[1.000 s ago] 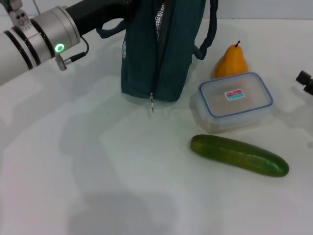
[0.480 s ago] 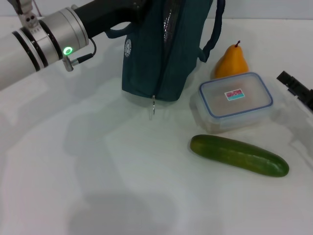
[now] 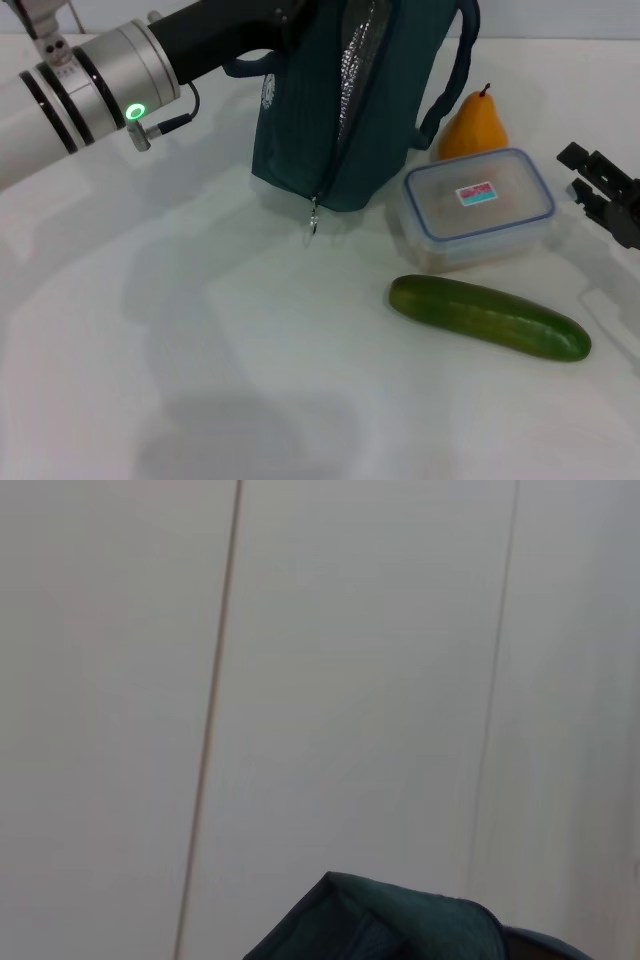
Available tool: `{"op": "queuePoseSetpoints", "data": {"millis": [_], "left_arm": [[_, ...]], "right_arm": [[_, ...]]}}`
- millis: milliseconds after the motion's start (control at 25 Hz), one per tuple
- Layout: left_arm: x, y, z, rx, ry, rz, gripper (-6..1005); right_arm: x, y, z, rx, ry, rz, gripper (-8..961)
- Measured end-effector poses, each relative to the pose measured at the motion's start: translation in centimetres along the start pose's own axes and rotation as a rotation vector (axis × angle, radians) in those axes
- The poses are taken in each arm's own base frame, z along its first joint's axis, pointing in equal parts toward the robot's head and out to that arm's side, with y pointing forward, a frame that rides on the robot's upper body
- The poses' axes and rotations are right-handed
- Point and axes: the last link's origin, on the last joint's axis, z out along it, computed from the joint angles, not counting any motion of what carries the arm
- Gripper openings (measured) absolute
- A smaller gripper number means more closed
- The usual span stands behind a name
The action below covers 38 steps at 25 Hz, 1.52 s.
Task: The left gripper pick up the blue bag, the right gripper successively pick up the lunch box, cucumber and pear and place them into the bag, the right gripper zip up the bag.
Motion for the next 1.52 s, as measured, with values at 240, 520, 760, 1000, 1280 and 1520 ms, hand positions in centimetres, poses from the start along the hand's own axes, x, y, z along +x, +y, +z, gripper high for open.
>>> {"op": "queuePoseSetpoints", "data": {"millis": [240,520,760,1000,1280,1520], "left_arm": [[0.2,0.6,-0.4,-0.035,0.039,0.024,45],[0.1,0.9,-0.8,-0.045,0.055,0.017,46],[0.0,1.0,-0.9,-0.053,0.056,0.017,45],[-0.1,1.2,-0.8,-0.061,0.052,0.028,46],[-0.4,1.3,-1.0,-0.060,0.046,0.030,45],[-0.6,1.4,-1.0,-0.062,0.042,0.032,45]], "right_arm": [[-0.1,0.2,0.4,-0.004,0.027,0.057,868],[-0.1,-0.2,0.3,0.023,0.028,0.100,855],[0.0,0.0,1.1,0.032,0.081,0.138,856],[-0.2,0.2,1.9,0.037,0.092,0.156,856],[-0.6,0.5,3.0,0.044,0.100,0.152,838],[-0.6,0.5,3.7,0.058,0.102,0.148,811]]}}
